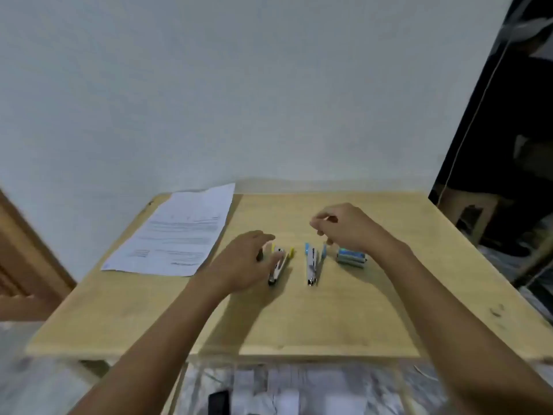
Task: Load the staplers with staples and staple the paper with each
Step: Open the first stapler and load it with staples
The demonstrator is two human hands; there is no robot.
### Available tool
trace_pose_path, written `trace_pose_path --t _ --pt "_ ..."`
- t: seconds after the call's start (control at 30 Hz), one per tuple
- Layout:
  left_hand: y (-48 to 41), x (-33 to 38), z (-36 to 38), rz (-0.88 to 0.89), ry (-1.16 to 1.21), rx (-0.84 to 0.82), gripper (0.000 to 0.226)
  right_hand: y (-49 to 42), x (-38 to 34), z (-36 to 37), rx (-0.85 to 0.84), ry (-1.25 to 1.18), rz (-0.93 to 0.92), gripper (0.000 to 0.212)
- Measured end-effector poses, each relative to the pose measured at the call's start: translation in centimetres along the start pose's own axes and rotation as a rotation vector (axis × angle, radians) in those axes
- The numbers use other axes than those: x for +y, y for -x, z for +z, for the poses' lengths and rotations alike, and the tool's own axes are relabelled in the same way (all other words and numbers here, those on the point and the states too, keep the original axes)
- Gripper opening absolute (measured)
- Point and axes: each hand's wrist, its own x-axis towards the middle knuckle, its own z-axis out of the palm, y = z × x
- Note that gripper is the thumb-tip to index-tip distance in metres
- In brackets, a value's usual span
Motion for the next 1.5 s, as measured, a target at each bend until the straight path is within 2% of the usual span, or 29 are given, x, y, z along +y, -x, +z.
trace_pose_path --t 0.13,0.3,0.47,0.57,0.73,0.83,0.9,1.0,1.07,1.17,1.3,1.33,1.4,1.5 --pt "3.9 -1.2 3.3 -0.027 -0.154 -0.063 0.059 4.5 1.2 5.1 0.077 0.178 0.226 0.027" --pt "4.8 -1.0 4.4 0.021 -0.129 0.129 0.056 5.2 0.6 7.9 0.318 0.218 0.316 0.034" --pt "4.9 -1.1 4.7 -0.003 -0.068 0.179 0.06 4.7 0.5 8.8 0.357 0.245 0.417 0.036" --pt "5.0 -0.8 4.9 0.022 -0.055 0.24 0.053 4.5 0.5 8.9 0.344 0.259 0.425 0.032" --pt "5.1 -1.3 5.2 0.186 -0.06 0.487 0.036 5.6 1.3 9.2 0.413 0.245 0.357 0.031" --pt "5.8 -0.1 4.7 0.234 0.074 0.556 0.038 7.2 1.5 9.3 0.473 0.131 0.291 0.03" --pt "6.4 1.7 4.1 0.144 0.259 0.513 0.037 8.5 0.9 9.5 0.499 0.023 0.222 0.024" --pt "6.5 4.9 2.6 0.036 0.559 0.272 0.035 10.4 -0.9 10.3 0.595 -0.115 0.105 0.017" --pt "6.6 6.5 1.5 0.021 0.662 0.172 0.033 11.6 -1.9 11.0 0.651 -0.224 0.041 0.013" --pt "6.9 6.8 0.0 0.013 0.729 0.132 0.032 12.9 -2.8 11.1 0.684 -0.383 -0.02 0.003" --pt "7.5 6.4 -1.1 0.07 0.806 -0.011 0.033 13.8 -3.7 10.3 0.577 -0.601 -0.041 0.024" --pt "7.7 6.4 -1.2 0.088 0.817 -0.026 0.03 13.9 -3.8 10.1 0.527 -0.635 -0.05 0.022" --pt "7.9 6.6 -1.5 0.117 0.806 -0.035 0.024 14.2 -3.9 9.7 0.46 -0.658 -0.063 0.015" --pt "8.1 6.7 -1.7 0.143 0.775 -0.009 0.022 14.6 -4.1 8.9 0.454 -0.67 -0.06 0.014"
